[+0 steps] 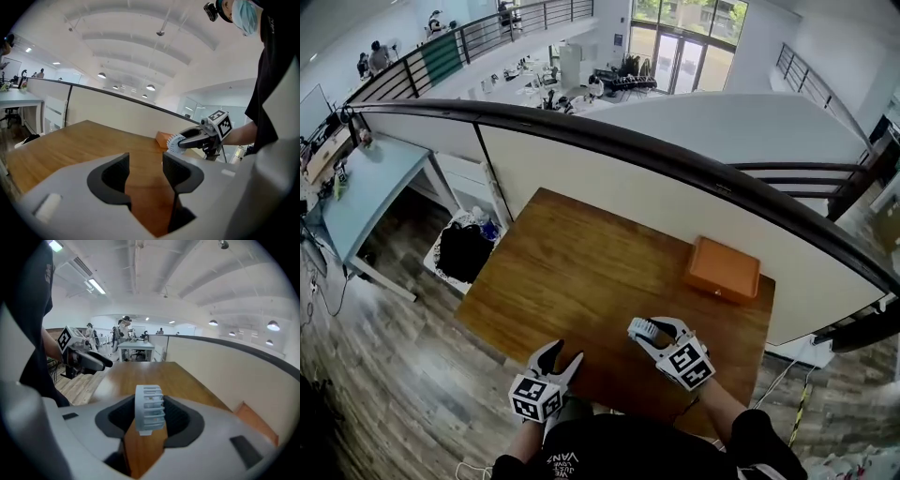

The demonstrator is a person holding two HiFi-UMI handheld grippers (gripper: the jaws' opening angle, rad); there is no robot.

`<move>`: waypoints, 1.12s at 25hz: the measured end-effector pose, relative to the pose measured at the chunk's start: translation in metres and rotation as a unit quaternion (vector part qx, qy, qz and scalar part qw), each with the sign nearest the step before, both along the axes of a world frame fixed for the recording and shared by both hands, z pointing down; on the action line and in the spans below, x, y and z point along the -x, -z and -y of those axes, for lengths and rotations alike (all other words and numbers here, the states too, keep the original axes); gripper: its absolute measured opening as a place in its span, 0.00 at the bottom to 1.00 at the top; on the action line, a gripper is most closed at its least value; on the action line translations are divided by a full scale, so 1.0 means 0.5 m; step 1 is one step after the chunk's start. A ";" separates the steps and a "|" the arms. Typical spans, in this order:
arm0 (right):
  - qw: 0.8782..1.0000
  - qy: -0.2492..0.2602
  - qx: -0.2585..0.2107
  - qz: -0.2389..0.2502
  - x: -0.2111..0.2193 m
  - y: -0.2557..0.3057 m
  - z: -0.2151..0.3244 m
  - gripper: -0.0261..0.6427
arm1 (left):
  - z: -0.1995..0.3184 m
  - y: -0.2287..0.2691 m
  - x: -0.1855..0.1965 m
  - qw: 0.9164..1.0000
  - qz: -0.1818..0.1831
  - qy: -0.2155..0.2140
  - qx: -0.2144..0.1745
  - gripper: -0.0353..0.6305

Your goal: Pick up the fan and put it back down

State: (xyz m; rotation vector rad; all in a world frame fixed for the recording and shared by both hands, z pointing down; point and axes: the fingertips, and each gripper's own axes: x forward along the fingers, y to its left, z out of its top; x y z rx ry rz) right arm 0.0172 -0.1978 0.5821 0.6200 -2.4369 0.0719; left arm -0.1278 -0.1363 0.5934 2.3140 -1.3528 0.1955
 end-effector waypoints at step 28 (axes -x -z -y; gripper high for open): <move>0.992 -0.115 -0.034 -0.028 0.246 -0.048 0.568 0.32 | 0.382 -0.093 0.244 0.991 -0.008 -0.129 0.024 0.37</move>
